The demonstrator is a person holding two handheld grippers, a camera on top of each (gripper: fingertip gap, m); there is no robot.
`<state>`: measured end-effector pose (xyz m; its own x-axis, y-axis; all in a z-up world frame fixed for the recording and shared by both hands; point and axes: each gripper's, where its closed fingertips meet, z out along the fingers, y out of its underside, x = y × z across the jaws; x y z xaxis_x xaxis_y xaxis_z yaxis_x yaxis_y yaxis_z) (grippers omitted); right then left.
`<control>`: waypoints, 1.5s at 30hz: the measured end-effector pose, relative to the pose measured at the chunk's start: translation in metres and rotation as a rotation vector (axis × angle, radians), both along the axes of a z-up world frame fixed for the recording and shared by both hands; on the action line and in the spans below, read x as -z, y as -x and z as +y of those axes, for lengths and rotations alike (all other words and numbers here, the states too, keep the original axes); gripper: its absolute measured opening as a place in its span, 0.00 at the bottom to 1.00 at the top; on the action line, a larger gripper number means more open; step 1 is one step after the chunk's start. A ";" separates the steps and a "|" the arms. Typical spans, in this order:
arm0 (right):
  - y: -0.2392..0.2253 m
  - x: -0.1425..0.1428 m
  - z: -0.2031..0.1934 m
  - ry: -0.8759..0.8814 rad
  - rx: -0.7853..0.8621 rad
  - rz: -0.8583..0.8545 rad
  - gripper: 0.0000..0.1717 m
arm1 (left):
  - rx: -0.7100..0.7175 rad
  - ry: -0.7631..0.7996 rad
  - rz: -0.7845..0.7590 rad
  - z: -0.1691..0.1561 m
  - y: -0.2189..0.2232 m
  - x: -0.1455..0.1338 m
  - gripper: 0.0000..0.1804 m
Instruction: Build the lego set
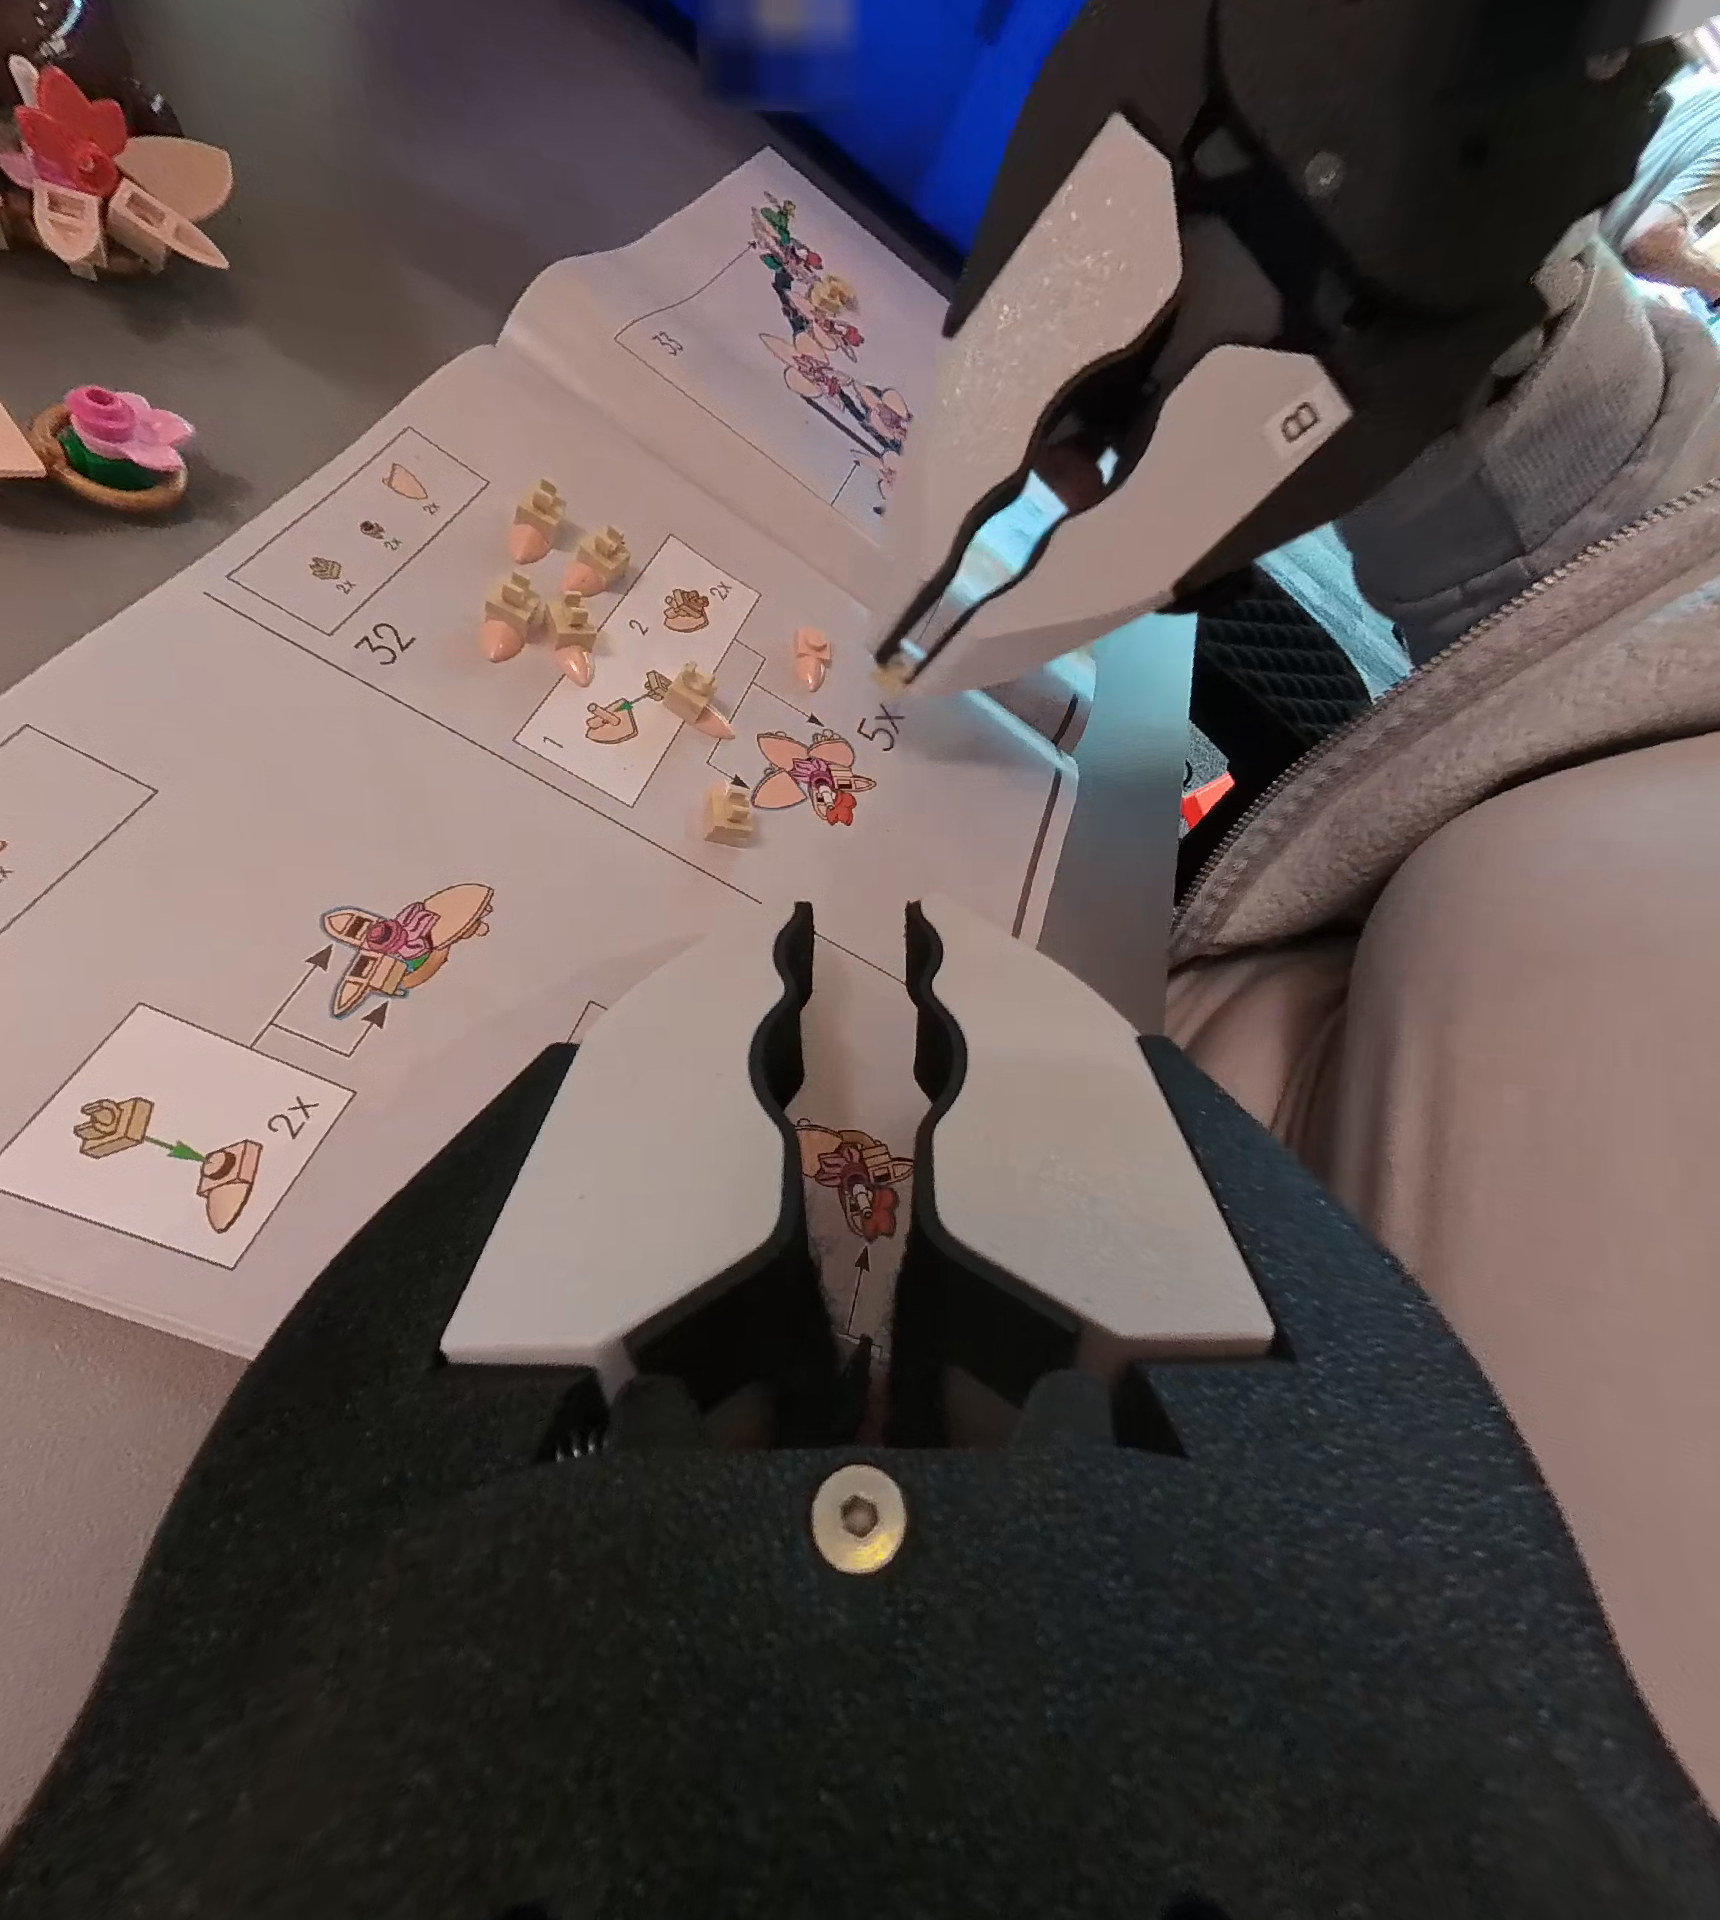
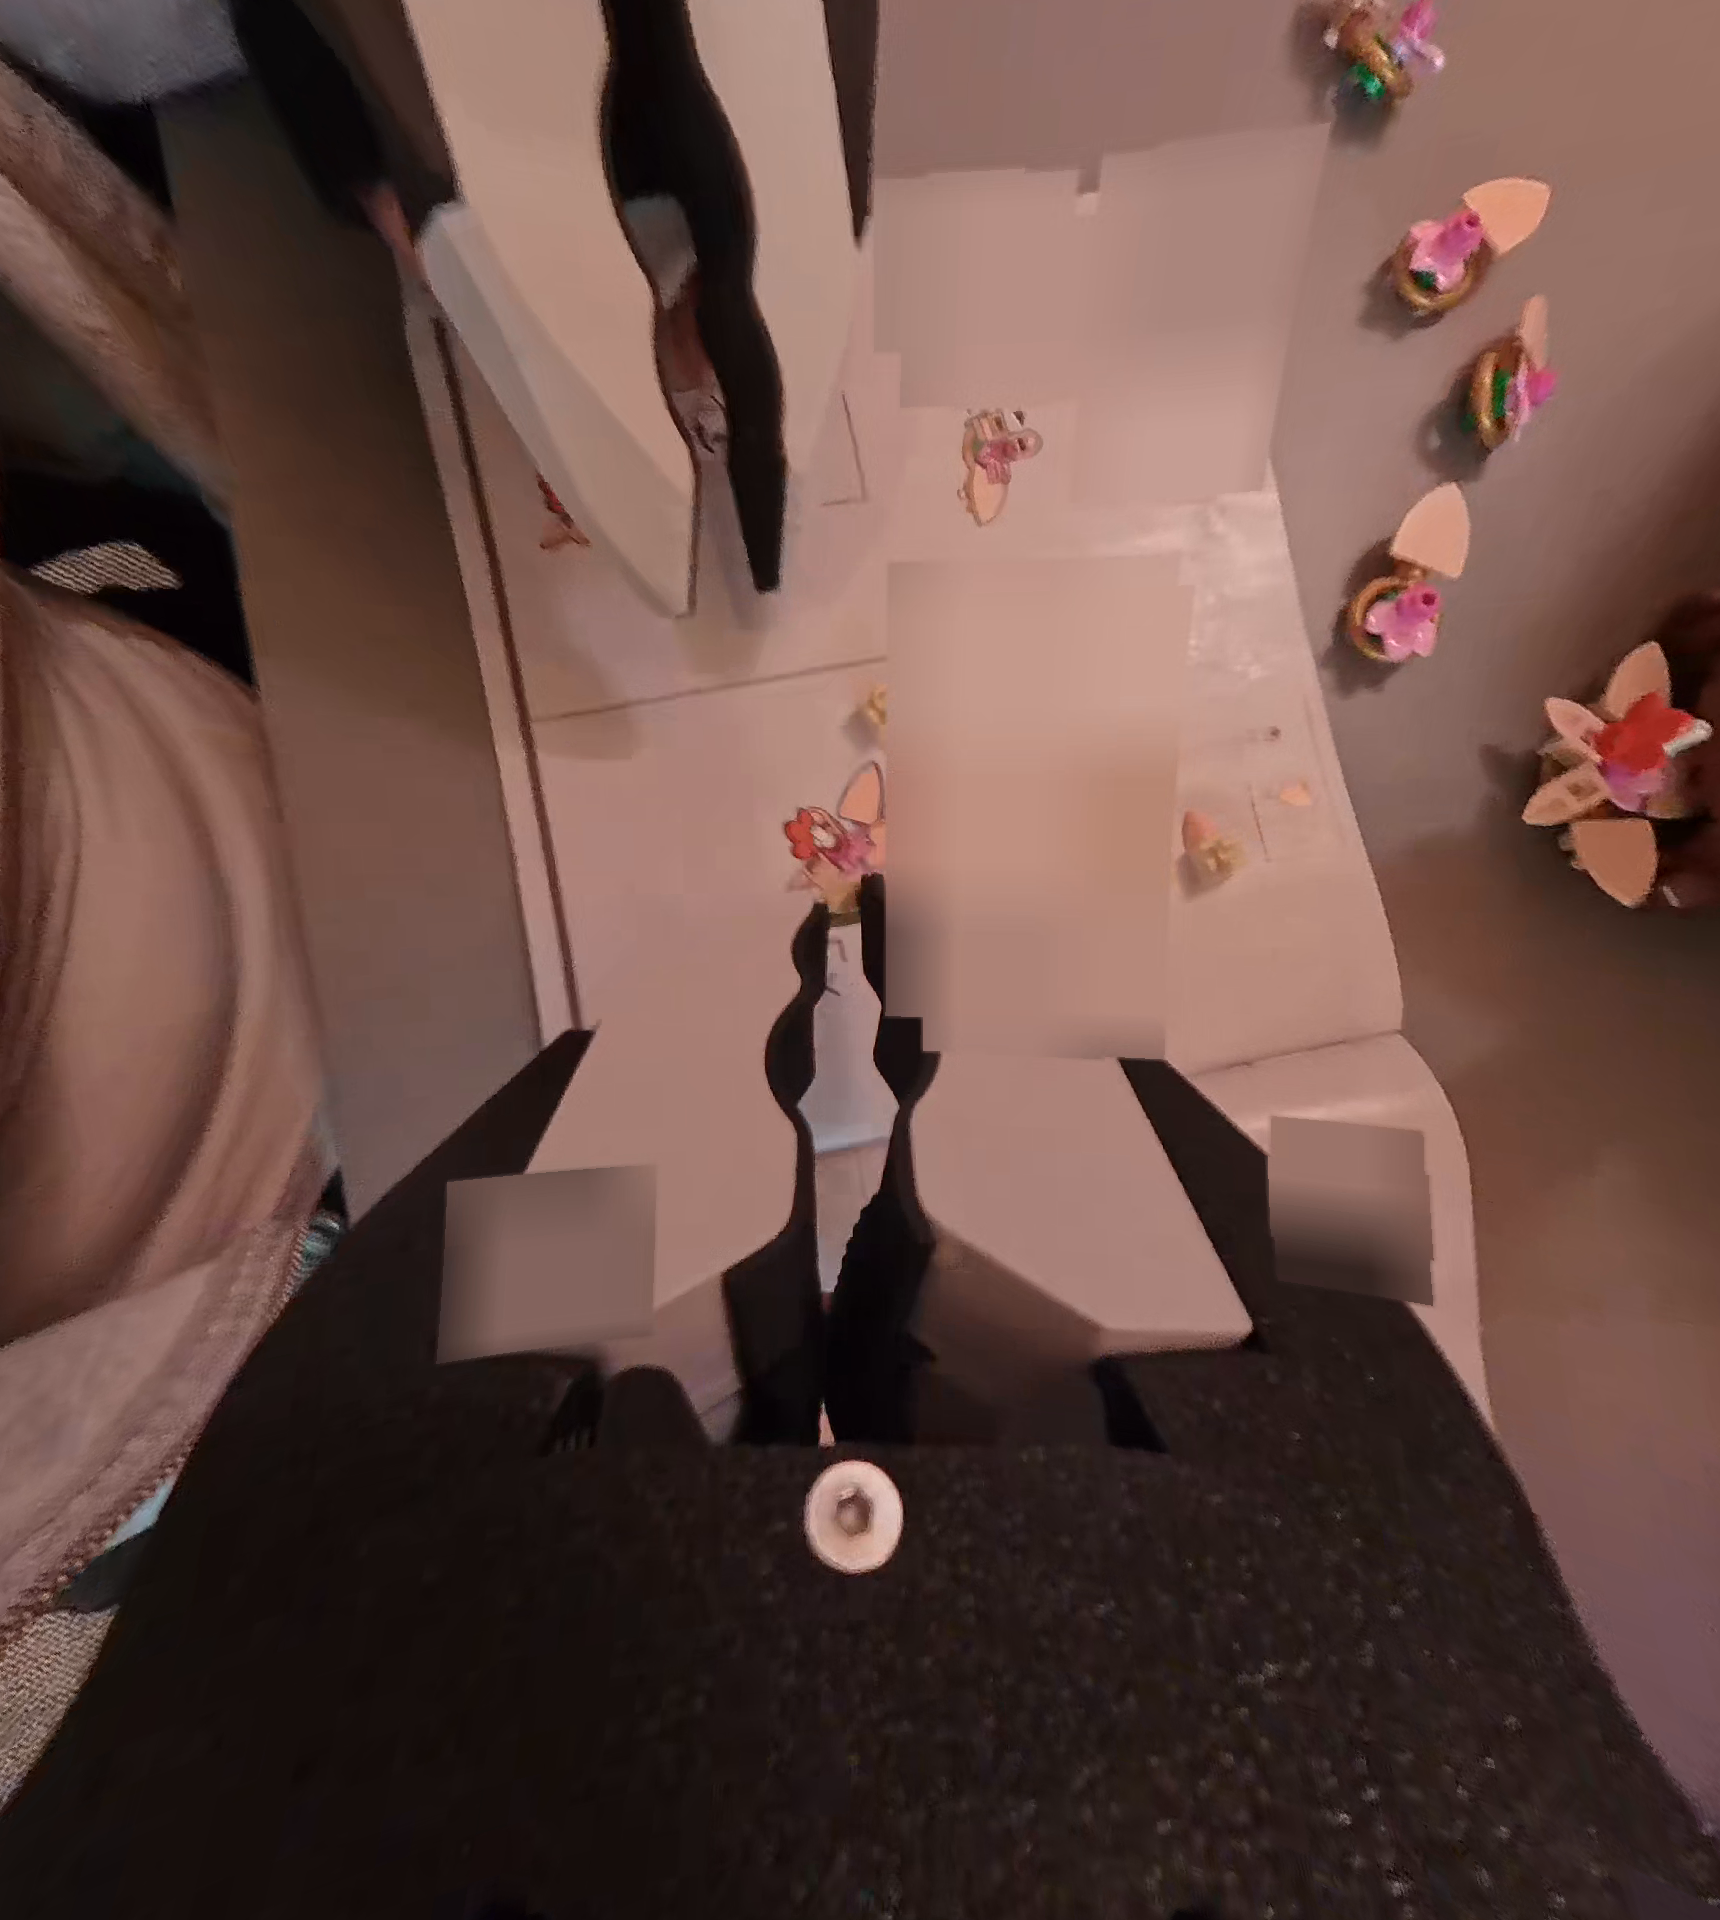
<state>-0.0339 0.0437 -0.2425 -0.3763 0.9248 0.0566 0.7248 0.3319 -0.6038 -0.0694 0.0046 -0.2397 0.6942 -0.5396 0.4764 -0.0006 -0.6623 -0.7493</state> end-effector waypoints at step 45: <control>-0.009 0.012 0.024 0.176 1.017 -0.037 0.03 | 0.005 0.009 -0.035 -0.002 0.000 -0.002 0.08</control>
